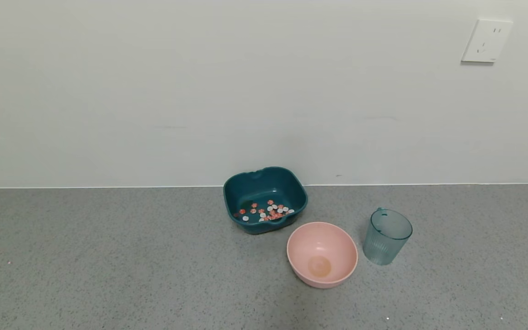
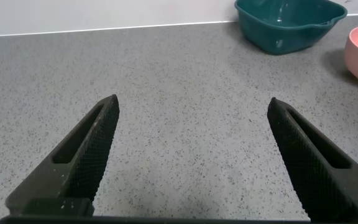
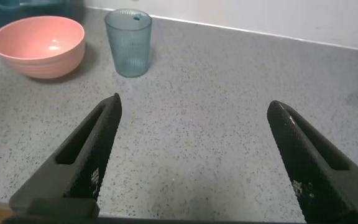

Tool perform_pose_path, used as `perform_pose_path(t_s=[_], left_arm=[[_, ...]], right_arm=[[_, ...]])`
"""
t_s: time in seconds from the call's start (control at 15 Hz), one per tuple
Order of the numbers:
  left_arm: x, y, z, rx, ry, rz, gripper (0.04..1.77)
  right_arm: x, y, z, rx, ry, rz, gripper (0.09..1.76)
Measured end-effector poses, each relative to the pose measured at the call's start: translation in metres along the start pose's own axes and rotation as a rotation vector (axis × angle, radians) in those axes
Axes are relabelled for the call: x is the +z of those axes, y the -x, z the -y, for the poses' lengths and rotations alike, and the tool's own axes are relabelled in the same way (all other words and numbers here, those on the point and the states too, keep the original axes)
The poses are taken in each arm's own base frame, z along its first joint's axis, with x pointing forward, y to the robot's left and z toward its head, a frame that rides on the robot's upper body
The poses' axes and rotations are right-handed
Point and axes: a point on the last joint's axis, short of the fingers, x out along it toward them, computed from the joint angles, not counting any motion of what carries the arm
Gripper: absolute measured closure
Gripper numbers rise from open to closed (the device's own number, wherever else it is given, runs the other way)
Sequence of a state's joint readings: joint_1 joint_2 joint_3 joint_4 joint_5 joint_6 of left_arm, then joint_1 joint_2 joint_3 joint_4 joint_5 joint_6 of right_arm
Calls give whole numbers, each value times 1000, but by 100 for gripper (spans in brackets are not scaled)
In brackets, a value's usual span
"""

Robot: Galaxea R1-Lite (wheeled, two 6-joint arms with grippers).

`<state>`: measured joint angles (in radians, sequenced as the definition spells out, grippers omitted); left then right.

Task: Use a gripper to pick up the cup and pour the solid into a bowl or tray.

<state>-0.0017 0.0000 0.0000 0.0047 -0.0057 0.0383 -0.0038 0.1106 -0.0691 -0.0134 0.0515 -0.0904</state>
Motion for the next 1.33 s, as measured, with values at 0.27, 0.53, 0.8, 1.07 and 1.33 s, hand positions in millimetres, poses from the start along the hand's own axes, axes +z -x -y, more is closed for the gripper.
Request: perform_pose_path(t_s=[0.27, 0.53, 0.8, 1.07, 1.33], left_arm=[[0, 0, 0, 0, 0, 0, 9], [0, 0, 0, 0, 0, 1, 9], [0, 0, 0, 0, 0, 1, 9], [0, 0, 0, 0, 0, 1, 9], [0, 0, 0, 0, 0, 0, 9]], right_arm=[[-7, 4, 0, -25, -52, 132, 15], [-18, 4, -1, -21, -83, 73, 15], [-23, 4, -1, -44, -68, 20, 15], [-24, 4, -1, -44, -62, 12, 15], [-24, 4, -1, -44, -59, 10, 15]])
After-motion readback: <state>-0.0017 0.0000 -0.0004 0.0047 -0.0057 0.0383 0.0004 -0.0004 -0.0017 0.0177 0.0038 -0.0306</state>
